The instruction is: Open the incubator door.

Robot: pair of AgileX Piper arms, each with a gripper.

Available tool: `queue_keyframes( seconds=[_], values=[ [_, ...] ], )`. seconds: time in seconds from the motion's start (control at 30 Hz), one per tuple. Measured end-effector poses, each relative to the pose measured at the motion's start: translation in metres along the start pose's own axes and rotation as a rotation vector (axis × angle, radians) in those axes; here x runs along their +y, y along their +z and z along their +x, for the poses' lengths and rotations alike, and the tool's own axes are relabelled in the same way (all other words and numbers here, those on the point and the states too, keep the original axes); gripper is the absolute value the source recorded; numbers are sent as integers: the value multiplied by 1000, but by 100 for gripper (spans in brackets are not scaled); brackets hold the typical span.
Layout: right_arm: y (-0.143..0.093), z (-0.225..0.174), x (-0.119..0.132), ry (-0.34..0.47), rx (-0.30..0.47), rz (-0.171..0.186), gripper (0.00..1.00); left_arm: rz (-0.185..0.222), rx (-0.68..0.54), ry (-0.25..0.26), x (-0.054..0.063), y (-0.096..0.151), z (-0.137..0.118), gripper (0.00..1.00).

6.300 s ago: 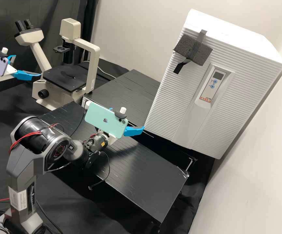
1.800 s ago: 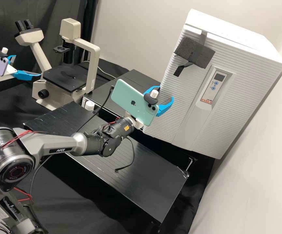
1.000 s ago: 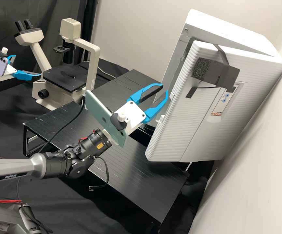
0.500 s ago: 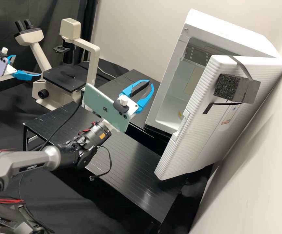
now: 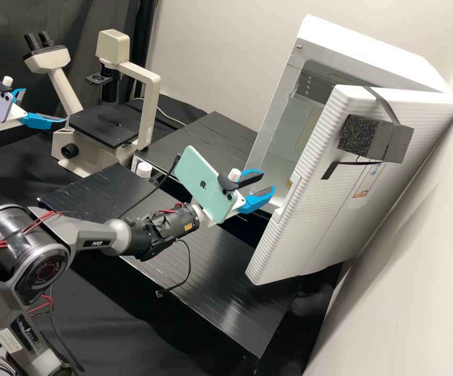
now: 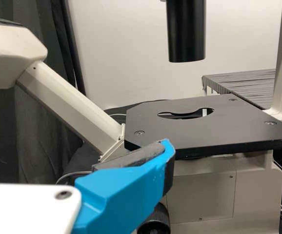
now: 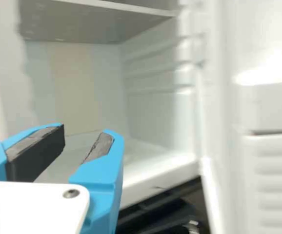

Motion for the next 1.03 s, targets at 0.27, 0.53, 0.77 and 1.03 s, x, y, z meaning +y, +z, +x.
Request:
queue_keyframes(
  seconds=[0.27, 0.53, 0.77, 1.03],
  values=[
    [4, -6, 14, 143, -123, -108, 100, 0, 0, 0, 0, 0, 0, 100],
    [10, -8, 20, 201, -225, -154, 100, 0, 0, 0, 0, 0, 0, 100],
    [9, -7, 21, 212, -215, -144, 100, 0, 0, 0, 0, 0, 0, 100],
    [-4, -23, 10, 100, 139, 99, 100, 0, 0, 0, 0, 0, 0, 100]
  ],
)
